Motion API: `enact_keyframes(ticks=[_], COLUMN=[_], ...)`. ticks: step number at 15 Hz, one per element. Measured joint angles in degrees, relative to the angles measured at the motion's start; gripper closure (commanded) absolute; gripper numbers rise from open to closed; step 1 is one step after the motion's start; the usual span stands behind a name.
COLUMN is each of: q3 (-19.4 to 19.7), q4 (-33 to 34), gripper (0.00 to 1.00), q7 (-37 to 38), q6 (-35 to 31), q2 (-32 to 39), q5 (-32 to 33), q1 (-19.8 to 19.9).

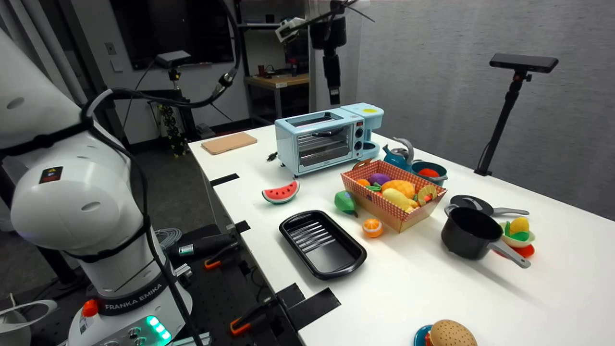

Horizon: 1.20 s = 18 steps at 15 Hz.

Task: Take the pineapple plush toy out of the box and put it in the black pot

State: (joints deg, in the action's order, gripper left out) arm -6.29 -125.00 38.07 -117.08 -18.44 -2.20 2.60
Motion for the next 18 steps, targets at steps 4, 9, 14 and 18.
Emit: enact_keyframes(ticks=[4,9,14,18], q3=[0.85,3.33,5.58,6.28], q4=[1.21,3.4,7.04,11.07], gripper=[0.0,0.0,0.0,0.0], q7=[-0.23,-1.79,-3.53,-5.46], q6=[0.0,0.0,0.0,0.24], q2=[1.02,4.13,8.82,13.42], q5=[-0.01,-0.07,-0.07,-0.05], q1=[0.06,0.2,0.42,0.43])
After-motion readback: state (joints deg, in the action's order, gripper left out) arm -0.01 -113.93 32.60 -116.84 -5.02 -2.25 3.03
